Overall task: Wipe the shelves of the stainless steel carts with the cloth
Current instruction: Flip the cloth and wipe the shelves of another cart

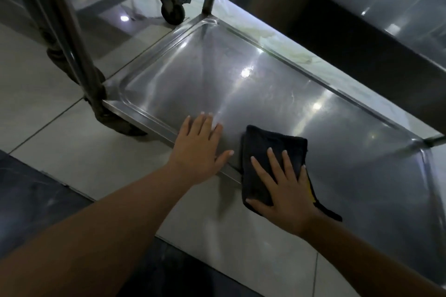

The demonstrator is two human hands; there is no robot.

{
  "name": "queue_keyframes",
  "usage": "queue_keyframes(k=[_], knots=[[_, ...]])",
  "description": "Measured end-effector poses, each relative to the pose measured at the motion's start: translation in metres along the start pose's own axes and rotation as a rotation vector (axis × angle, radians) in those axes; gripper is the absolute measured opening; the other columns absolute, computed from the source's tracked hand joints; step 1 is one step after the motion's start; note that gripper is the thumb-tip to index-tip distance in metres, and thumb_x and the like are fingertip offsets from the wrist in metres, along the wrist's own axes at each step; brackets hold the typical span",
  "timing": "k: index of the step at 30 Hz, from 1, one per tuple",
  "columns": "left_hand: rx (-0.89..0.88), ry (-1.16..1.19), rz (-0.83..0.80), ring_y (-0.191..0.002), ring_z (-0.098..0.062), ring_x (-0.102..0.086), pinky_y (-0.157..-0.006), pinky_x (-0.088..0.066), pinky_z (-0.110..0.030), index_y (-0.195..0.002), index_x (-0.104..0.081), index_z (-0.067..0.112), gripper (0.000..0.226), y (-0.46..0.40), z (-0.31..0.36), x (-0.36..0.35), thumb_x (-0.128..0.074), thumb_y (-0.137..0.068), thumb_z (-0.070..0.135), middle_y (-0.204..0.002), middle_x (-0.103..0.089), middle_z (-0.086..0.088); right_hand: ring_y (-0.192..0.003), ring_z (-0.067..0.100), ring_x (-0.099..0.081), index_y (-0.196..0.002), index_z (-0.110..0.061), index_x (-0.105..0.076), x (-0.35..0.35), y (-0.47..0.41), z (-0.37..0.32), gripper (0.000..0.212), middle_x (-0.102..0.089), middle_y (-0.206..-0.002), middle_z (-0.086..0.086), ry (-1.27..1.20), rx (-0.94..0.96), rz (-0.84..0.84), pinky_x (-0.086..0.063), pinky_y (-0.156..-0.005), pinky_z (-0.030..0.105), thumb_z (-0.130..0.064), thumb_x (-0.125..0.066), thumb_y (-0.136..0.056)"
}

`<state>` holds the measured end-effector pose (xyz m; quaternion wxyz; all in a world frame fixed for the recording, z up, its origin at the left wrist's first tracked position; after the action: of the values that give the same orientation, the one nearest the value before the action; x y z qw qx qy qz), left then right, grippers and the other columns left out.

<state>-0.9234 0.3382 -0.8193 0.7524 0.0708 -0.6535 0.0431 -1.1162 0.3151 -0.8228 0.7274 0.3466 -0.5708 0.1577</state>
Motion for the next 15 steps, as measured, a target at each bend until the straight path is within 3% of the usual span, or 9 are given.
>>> queue_keyframes(k=[2,5,8,9,11,15], knots=[[0.002,0.068,-0.056,-0.149,-0.028,0.001,-0.119,0.001,-0.048,-0.153,-0.011,0.016,0.083,0.007,0.004,0.001,0.003,-0.087,0.065,-0.161,-0.006,-0.013,-0.143,0.034,0.028,-0.136,-0.049,0.034,0.001,0.002,-0.014,0.079,0.037,-0.151,-0.001,0.021,0.065,-0.036,0.002,-0.113,0.065,-0.069,-0.027,-0.090],[-0.089,0.110,-0.159,-0.149,-0.024,0.002,-0.118,0.003,-0.048,-0.153,-0.007,0.016,0.072,0.032,0.020,0.002,-0.013,-0.096,0.059,-0.162,-0.003,-0.009,-0.146,0.035,0.016,-0.139,-0.048,0.028,0.012,0.004,-0.028,0.072,0.024,-0.157,0.001,0.032,0.075,-0.128,-0.006,-0.115,0.061,-0.054,-0.031,-0.098],[-0.131,0.067,-0.341,-0.149,-0.024,0.006,-0.118,0.002,-0.048,-0.153,0.003,0.014,0.072,0.076,0.026,0.004,-0.032,-0.099,0.047,-0.162,0.005,-0.008,-0.146,0.033,-0.017,-0.151,-0.033,-0.020,0.044,0.009,-0.043,0.057,-0.018,-0.160,0.004,-0.299,0.044,-0.153,-0.019,-0.118,0.052,-0.031,-0.045,-0.100],[-0.097,0.071,-0.405,-0.148,-0.024,0.007,-0.118,0.000,-0.047,-0.153,0.007,0.014,0.075,0.091,0.023,0.008,-0.037,-0.099,0.041,-0.162,0.009,-0.008,-0.141,0.030,-0.032,-0.148,-0.029,-0.032,0.059,0.014,-0.048,0.052,-0.033,-0.155,0.006,-0.470,0.005,-0.129,-0.027,-0.116,0.047,-0.023,-0.049,-0.099],[0.042,0.166,-0.492,-0.148,-0.023,0.008,-0.118,-0.002,-0.045,-0.151,0.015,0.013,0.081,0.122,0.012,0.030,-0.043,-0.097,0.033,-0.161,0.013,-0.006,-0.132,0.024,-0.044,-0.144,-0.027,-0.039,0.086,0.030,-0.068,0.048,-0.044,-0.147,0.004,-0.662,-0.047,-0.141,-0.034,-0.111,0.037,-0.018,-0.051,-0.098],[0.203,0.358,-0.405,-0.149,-0.022,0.003,-0.120,-0.010,-0.043,-0.150,0.018,0.016,0.085,0.167,-0.023,0.121,-0.046,-0.097,0.032,-0.162,0.009,-0.004,-0.124,0.018,-0.052,-0.140,-0.023,-0.044,0.164,0.066,-0.132,0.044,-0.054,-0.137,0.003,-0.793,0.044,-0.162,-0.038,-0.105,0.027,-0.018,-0.053,-0.098]])
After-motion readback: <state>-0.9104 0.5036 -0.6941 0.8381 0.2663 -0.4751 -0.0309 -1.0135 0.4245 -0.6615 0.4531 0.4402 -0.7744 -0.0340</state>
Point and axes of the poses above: each hand's wrist, its own y-axis away from the middle knuckle, its own x-axis out of the back of the hand, z = x × y, the point moved 9 cm from there along -y, towards the middle knuckle
